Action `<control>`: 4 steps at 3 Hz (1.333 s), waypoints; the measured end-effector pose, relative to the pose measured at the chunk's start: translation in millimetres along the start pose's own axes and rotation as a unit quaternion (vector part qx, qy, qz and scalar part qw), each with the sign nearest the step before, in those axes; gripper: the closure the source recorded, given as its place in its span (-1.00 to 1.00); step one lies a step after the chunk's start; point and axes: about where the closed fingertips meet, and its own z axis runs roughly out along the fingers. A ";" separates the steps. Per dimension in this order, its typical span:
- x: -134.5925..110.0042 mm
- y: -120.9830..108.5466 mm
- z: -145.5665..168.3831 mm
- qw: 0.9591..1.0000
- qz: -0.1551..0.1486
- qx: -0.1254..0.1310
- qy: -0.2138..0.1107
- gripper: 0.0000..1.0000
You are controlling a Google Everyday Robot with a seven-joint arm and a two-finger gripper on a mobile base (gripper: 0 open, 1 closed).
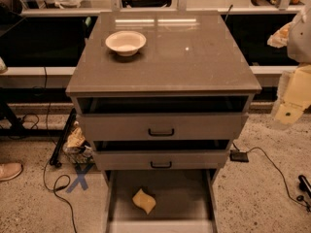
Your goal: Pick sponge from bottom drawer and place on counter
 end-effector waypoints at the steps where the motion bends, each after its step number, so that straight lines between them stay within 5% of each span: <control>1: 5.1 1.1 -2.4 1.000 0.002 0.002 -0.005 -1.00; 2: 29.7 14.7 35.5 0.998 0.031 -0.038 -0.033 -1.00; 3: 56.5 43.3 94.4 0.988 0.074 -0.100 -0.087 -1.00; 4: 80.5 67.1 147.2 0.972 0.118 -0.148 -0.142 -1.00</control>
Offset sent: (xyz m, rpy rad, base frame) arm -0.0280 -0.0361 -0.1198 0.2764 0.2185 -0.0674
